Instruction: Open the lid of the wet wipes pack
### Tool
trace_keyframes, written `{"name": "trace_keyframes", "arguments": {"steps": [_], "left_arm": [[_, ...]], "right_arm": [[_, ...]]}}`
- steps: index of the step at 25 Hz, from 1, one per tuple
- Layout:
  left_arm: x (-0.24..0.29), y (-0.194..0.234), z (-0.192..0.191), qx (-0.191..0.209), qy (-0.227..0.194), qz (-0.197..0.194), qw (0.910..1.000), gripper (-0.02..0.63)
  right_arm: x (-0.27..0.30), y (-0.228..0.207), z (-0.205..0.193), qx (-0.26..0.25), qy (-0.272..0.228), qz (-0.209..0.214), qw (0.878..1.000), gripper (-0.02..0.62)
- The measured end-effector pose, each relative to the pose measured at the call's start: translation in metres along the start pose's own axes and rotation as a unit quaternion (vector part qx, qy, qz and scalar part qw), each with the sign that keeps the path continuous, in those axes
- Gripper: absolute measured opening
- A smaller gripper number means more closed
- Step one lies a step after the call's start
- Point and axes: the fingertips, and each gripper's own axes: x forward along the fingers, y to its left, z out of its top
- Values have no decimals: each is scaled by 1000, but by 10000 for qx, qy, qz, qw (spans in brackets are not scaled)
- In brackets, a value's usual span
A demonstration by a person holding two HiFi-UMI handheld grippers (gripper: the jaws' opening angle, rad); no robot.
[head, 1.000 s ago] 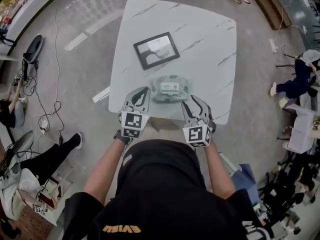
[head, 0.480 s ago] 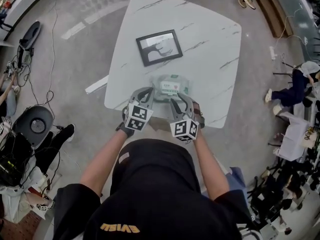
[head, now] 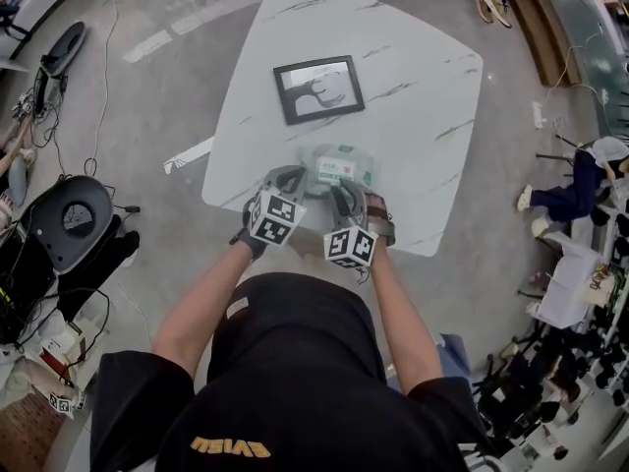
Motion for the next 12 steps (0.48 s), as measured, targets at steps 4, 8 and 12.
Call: {"name": "trace_keyframes", "arguments": {"steps": [4,8,12], "left_arm": [[-1,2,0,5,48,9,10000,15],[4,1,-9,-24,132,14,9999,15],[9,0,-15,-144,181,27,9997,15]], "right_arm": [[5,1,1,-366,28,-51,9993,98],[8,3,3,-823,43,-244,9963,77],[10,8,0,-1139,66,-390,9927,35]]}}
